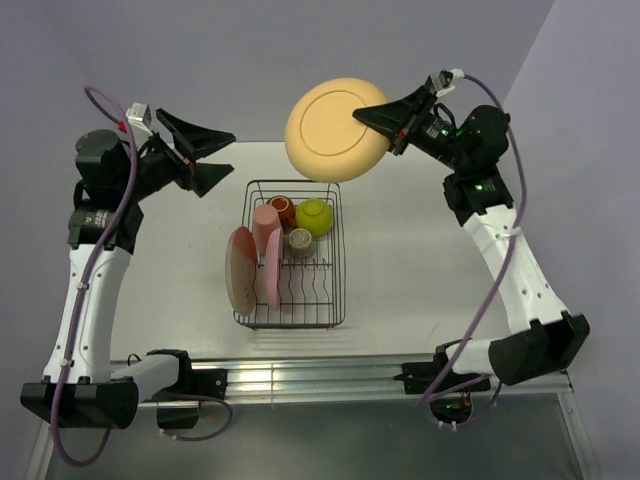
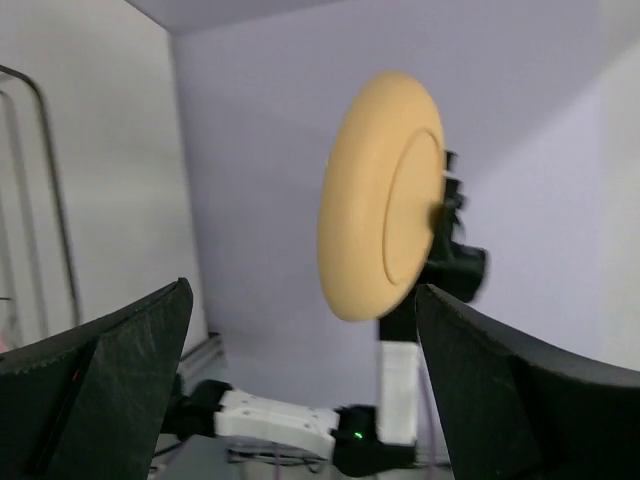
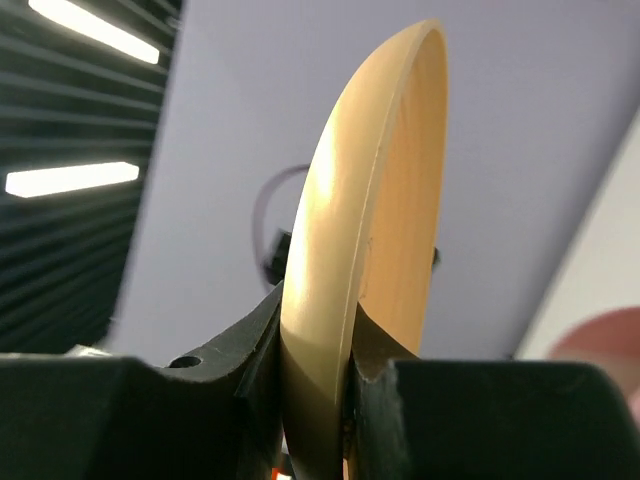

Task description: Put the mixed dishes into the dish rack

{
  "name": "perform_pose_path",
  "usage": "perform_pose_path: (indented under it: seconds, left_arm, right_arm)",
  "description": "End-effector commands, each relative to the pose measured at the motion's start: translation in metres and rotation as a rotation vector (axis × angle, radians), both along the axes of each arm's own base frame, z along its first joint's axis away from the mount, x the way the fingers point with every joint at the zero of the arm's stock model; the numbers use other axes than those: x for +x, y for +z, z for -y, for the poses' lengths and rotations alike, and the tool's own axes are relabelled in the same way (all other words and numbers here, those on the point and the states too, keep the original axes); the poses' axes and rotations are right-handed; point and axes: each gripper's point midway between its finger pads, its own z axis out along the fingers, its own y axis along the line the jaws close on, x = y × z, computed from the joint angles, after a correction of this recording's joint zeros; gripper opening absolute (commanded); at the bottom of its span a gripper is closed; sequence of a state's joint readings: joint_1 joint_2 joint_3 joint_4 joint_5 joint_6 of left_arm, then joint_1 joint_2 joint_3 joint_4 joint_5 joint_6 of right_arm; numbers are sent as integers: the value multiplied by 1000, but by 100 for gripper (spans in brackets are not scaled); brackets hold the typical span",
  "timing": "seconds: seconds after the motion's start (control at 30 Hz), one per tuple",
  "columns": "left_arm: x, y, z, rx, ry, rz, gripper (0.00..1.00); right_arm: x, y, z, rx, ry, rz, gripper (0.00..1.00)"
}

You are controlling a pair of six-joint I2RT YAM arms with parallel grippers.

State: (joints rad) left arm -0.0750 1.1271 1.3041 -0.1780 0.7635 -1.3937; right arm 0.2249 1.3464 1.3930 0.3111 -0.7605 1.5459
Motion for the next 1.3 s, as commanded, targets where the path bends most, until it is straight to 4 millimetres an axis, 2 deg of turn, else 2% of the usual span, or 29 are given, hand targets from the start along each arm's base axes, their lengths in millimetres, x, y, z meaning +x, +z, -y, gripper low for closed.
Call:
perform_pose_path:
  seconds: [0.0,0.03,0.07,0.13,0.27,0.3,0.4,0.53,0.7,0.83,1.13,1.27]
  left_arm:
    - [-20,-50,-25,337,52,-116,99]
    - [-16,-54,-30,390,67,-109,99]
    - [-16,-50,-38,428,116,-120,99]
    - [-11,-53,-48,488,161,-129,99]
    - [-10,-61,-74,607,286,-199,99]
    - [-6,-66,-85,650,333,-218,99]
    - [-11,-76,-106,718,430,-282,99]
    - [-19,-77,-119,725,516,-294,99]
    - [-27,-87,-124,733,541,-329,99]
    - [-33,-100,-125,751,528,-381,99]
    - [-48,-113,-130,771,540,-442,99]
    - [-52,-119,-130,773,536,-460,99]
  right_arm:
    - [-35,-20,2,-280,-29,60,0]
    - [-39,-18,5,-304,-56,64,0]
    - [-45,-36,4,-358,-51,-10,0]
    - [-50,-51,5,-451,-75,-18,0]
    - [-64,-101,-1,-613,-83,-184,0]
    - [-74,-109,-12,-642,-51,-190,0]
    - [-87,-132,-26,-721,-41,-225,0]
    - [-93,-153,-39,-771,-4,-256,0]
    - [-89,-170,-48,-839,0,-279,0]
    - [-86,-193,-56,-881,20,-326,0]
    - [-75,-219,-86,-946,57,-345,0]
    - [-74,-232,-93,-972,65,-365,0]
